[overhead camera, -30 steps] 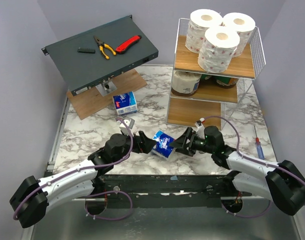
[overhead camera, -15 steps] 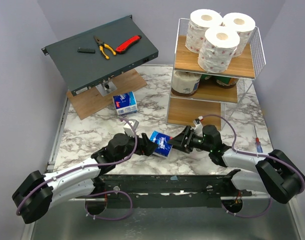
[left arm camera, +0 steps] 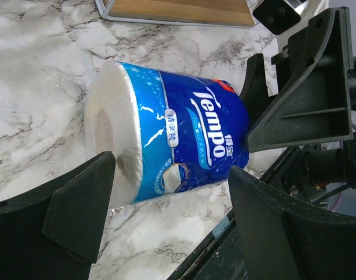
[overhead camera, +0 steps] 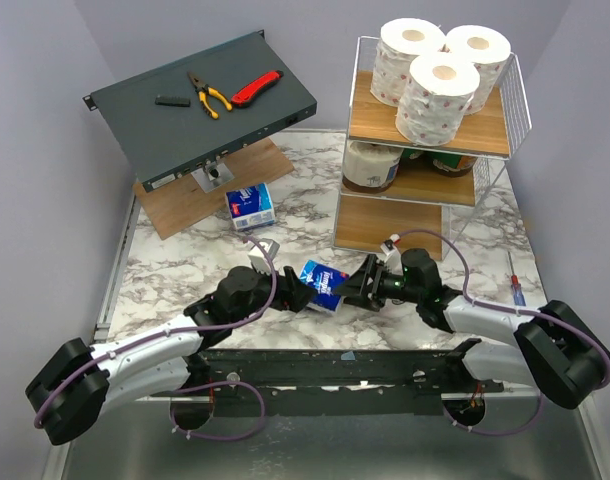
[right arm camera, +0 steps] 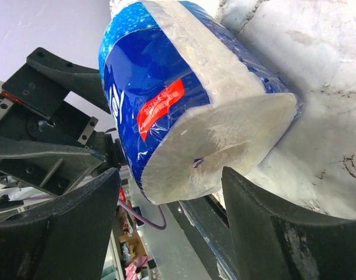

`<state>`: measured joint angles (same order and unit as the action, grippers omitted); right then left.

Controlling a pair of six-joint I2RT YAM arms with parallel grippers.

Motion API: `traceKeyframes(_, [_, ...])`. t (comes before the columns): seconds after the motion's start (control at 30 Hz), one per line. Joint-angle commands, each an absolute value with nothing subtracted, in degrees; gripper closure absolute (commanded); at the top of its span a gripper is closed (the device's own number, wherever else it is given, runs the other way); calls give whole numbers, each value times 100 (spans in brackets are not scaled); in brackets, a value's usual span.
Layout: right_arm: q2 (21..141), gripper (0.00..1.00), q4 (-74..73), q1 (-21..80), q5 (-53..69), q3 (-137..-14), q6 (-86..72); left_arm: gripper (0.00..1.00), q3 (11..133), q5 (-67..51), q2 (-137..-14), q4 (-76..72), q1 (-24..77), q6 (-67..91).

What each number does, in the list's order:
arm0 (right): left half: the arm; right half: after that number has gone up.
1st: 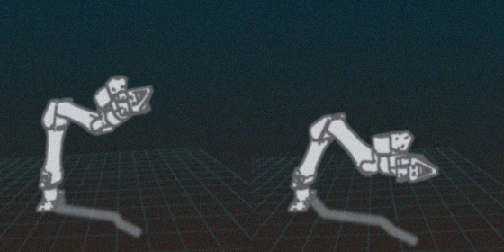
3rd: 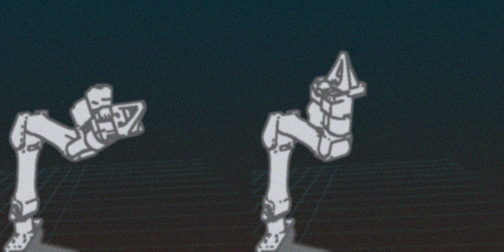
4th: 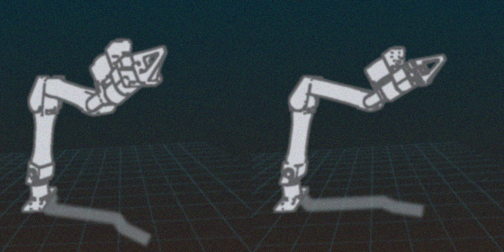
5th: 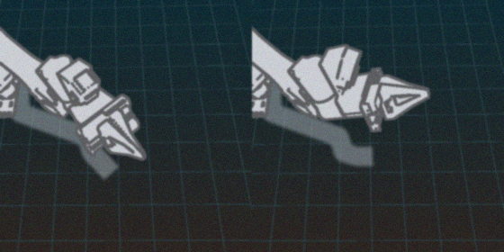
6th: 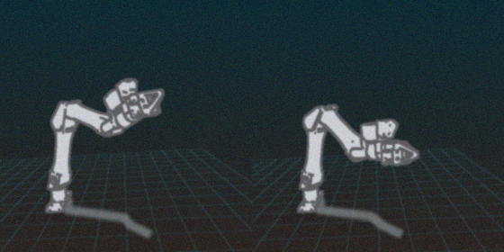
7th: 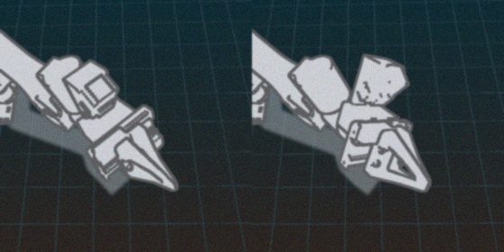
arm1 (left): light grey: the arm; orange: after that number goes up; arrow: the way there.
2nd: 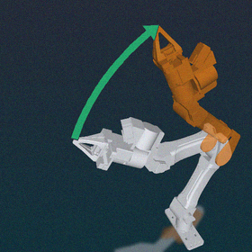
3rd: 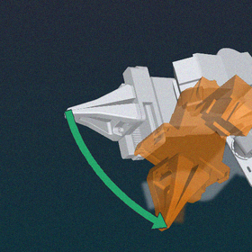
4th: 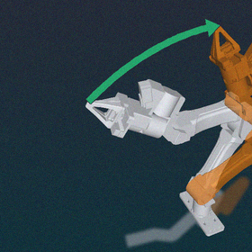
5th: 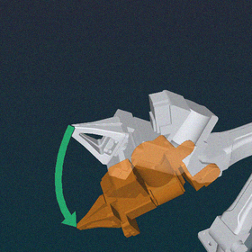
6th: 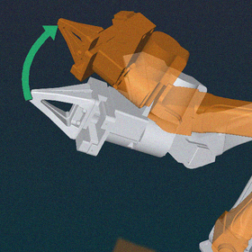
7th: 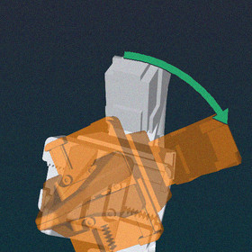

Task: Place and organize the paper towels onto the shelf
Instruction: Pick up the paper towel from the center of the board, then place the paper towel on the shelf.

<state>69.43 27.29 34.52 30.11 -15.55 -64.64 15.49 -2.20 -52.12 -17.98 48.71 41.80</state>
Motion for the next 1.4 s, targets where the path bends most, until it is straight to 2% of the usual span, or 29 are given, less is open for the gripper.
traceKeyframes(0.0, [7001,28,3093,3487,3042,-1502,-6638,22,1528,-442,-5306,-1969,4856,4148])
traceKeyframes(0.4, [7745,38,4239,3559,2751,-1549,-6858,29,1503,-659,-5269,-2032,4913,4079])
traceKeyframes(0.6, [7521,58,4300,3574,2760,-1476,-6813,30,1502,-548,-5160,-1931,4913,4028])
traceKeyframes(0.7, [7027,65,3679,3583,2689,-1525,-6552,30,1490,-454,-5015,-1823,4913,4025])
traceKeyframes(0.8, [6392,67,2714,3577,2507,-1696,-6170,29,1459,-305,-4766,-1737,4911,4043])
traceKeyframes(1.0, [5445,67,-672,3574,1415,-2912,-4635,28,1389,154,-4091,-1566,4904,4094])
traceKeyframes(1.17, [5633,68,-2364,3580,25,-3982,-3734,28,1318,468,-3865,-1620,4896,4057])
traceKeyframes(1.37, [6252,68,-3005,3584,-1225,-4780,-3211,28,1484,441,-4106,-1676,4897,4043])
